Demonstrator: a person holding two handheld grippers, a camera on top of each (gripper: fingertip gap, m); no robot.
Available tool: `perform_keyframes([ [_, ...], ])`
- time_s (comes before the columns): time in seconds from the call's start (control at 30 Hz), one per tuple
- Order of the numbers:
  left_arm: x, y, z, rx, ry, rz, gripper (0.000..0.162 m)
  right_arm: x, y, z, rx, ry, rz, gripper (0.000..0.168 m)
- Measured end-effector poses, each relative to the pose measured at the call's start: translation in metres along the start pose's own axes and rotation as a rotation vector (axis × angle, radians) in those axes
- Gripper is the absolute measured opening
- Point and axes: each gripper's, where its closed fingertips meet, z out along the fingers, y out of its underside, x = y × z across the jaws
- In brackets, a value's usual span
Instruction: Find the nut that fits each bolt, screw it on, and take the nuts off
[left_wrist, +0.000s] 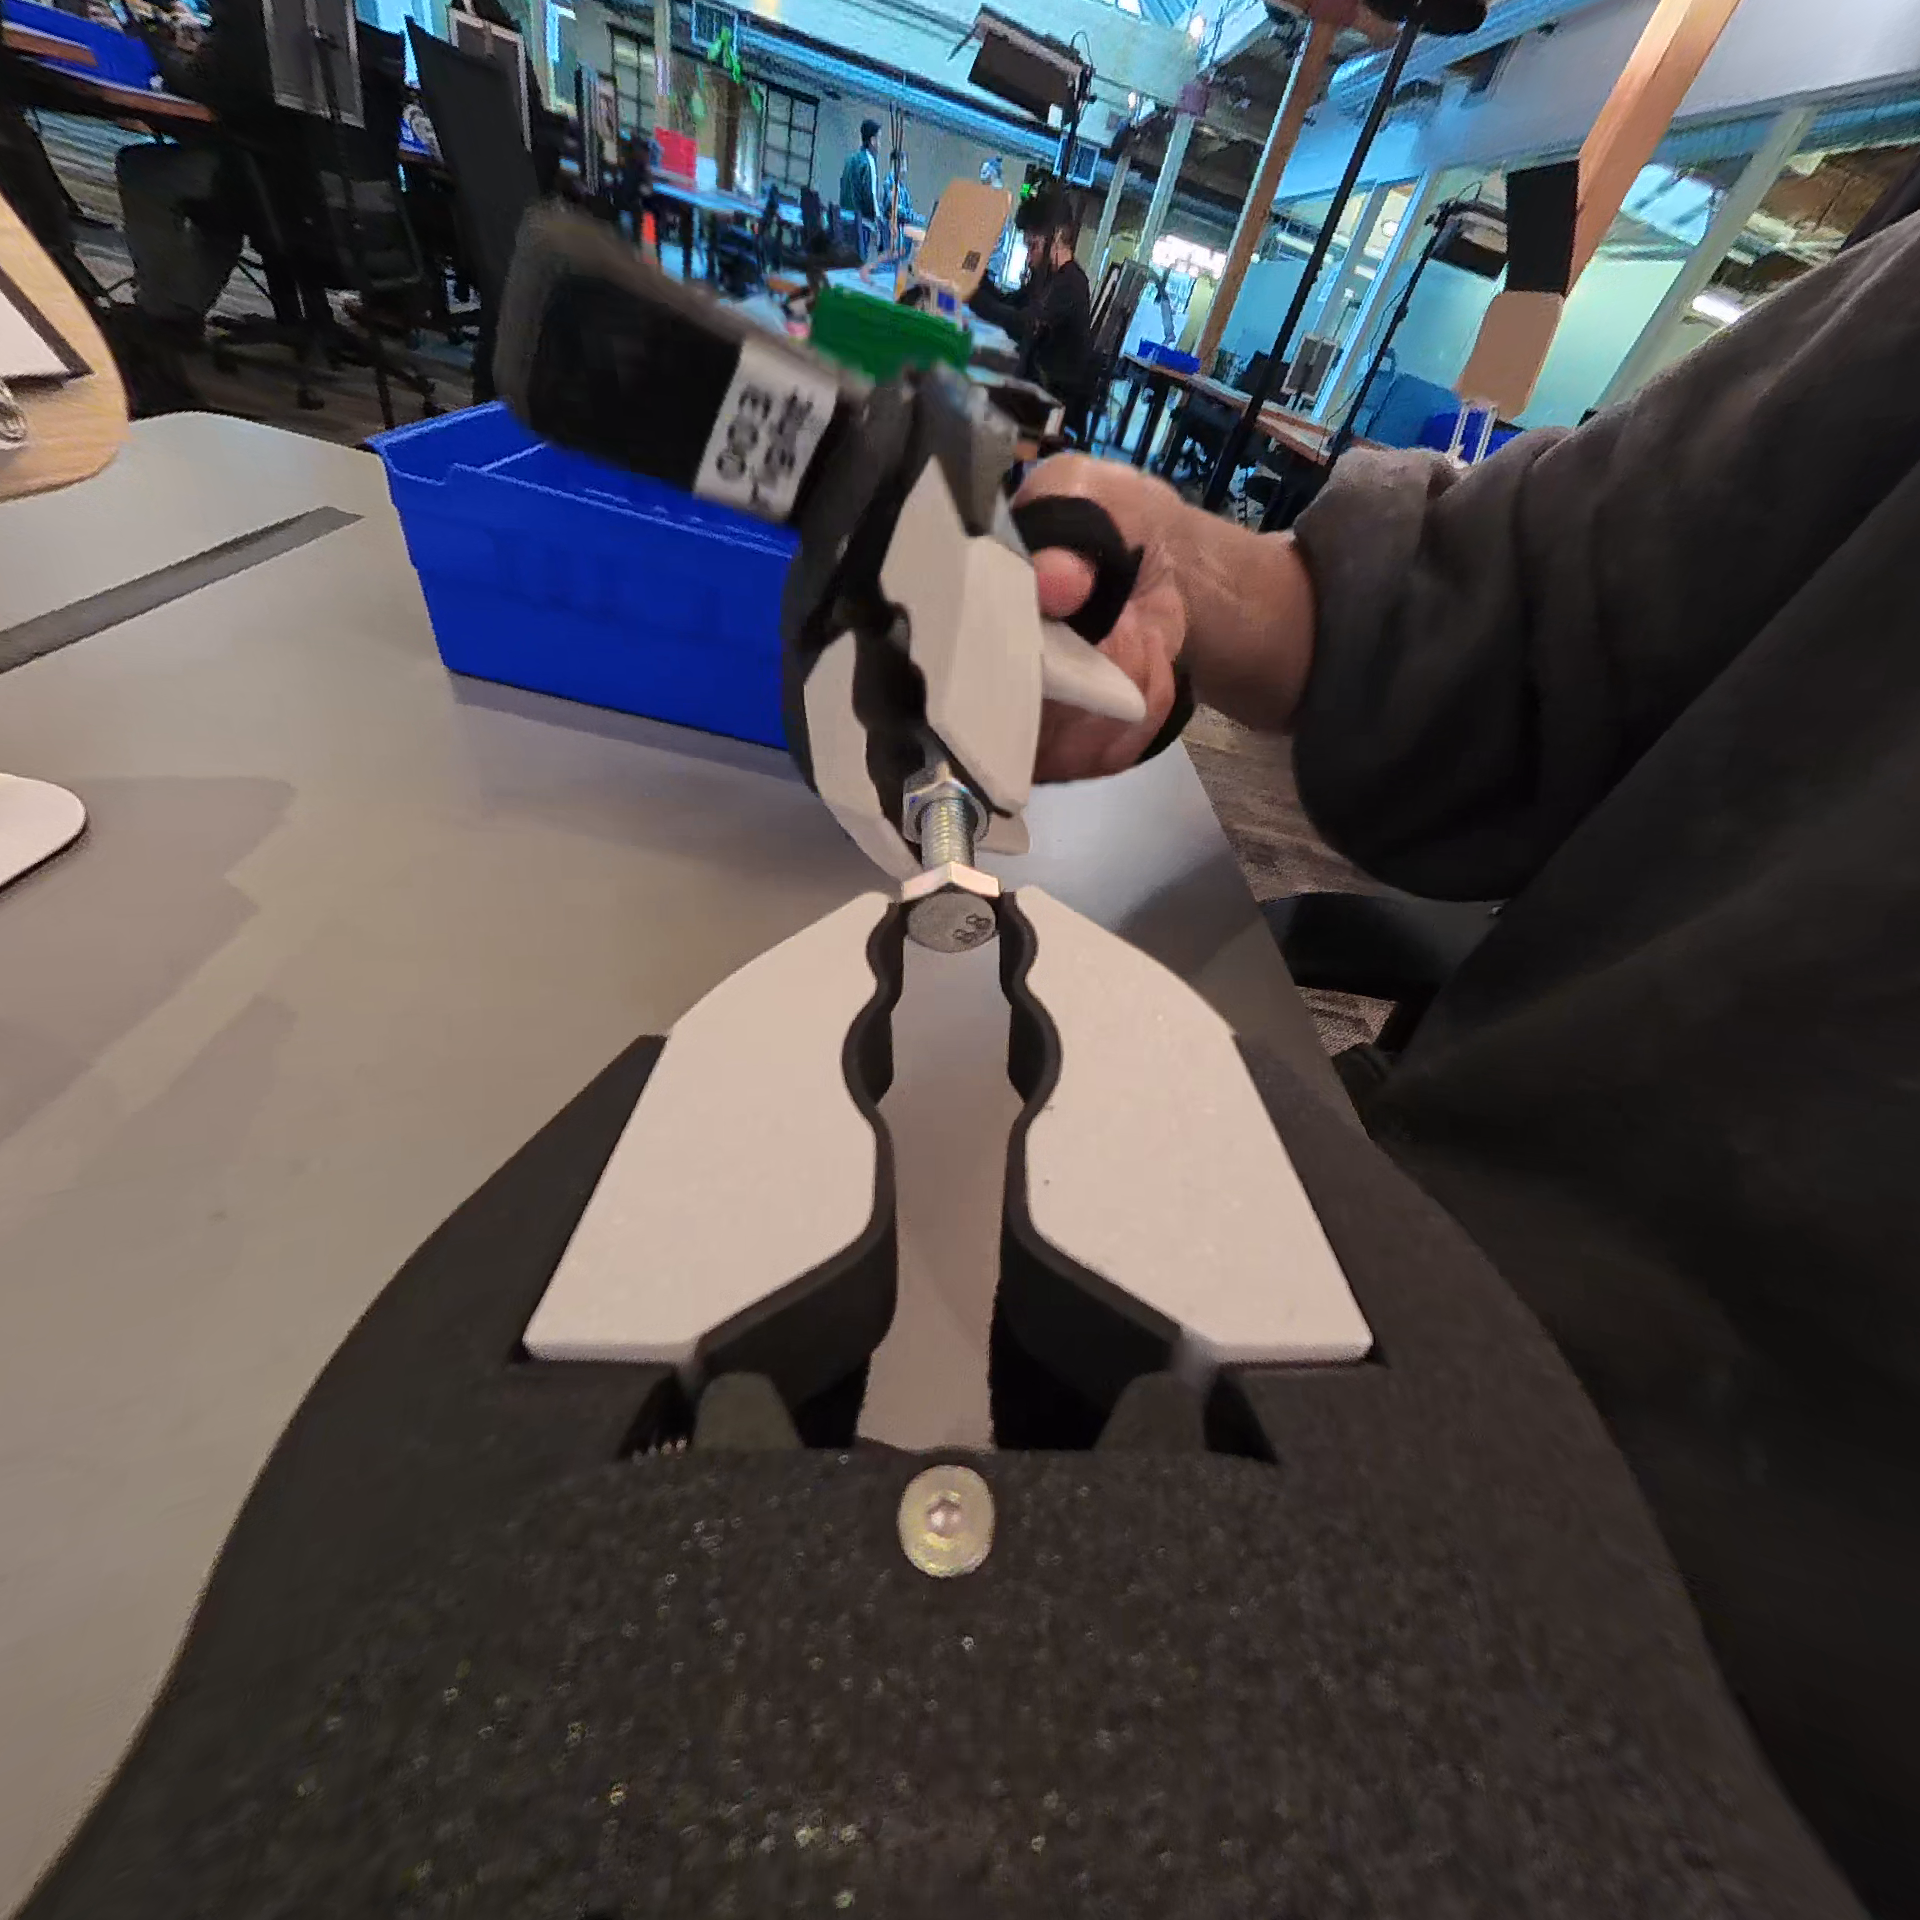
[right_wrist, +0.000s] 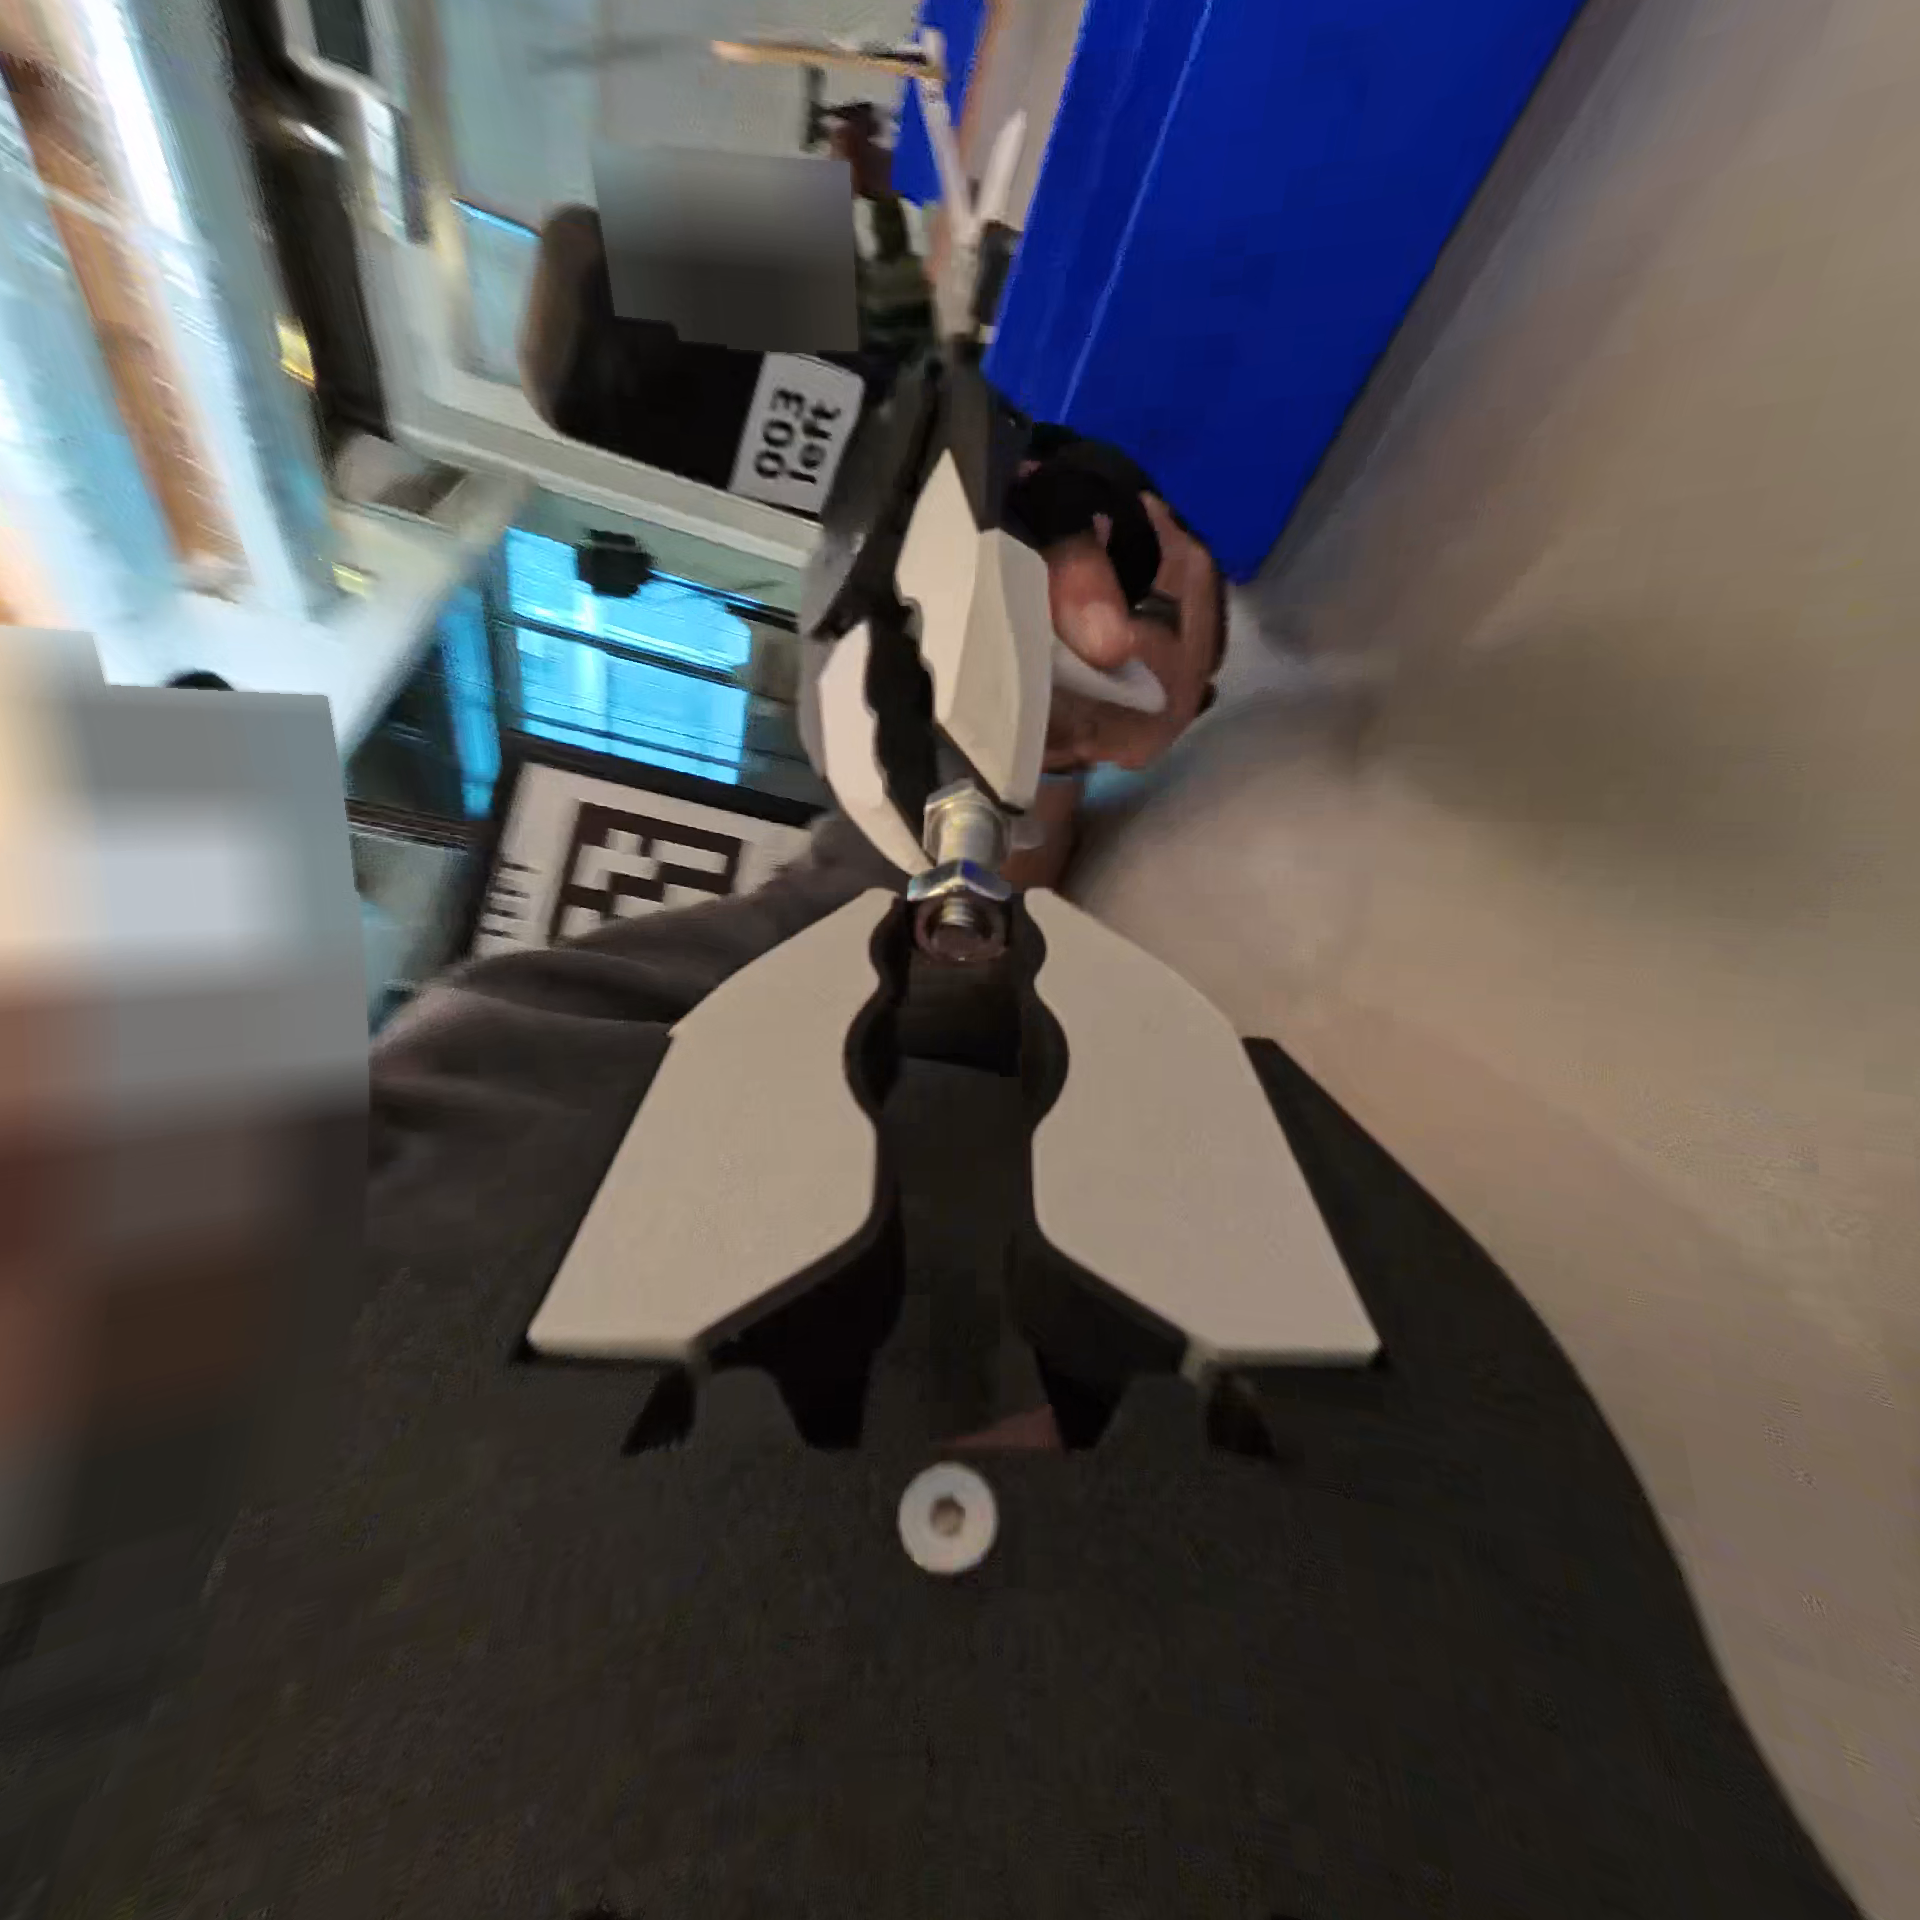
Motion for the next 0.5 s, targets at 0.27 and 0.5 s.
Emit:
perform_keyframes([
  [0.27, 0.004, -0.021, -0.017, 0.127, 0.082, -0.083, 0.017, -0.025, 0.001, -0.004, 0.153, 0.017, -0.52, 0.06],
  [0.5, 0.003, -0.011, -0.011, 0.07, 0.075, -0.083, 0.017, -0.005, 0.002, 0.005, 0.243, 0.272, -0.873, 0.056],
])
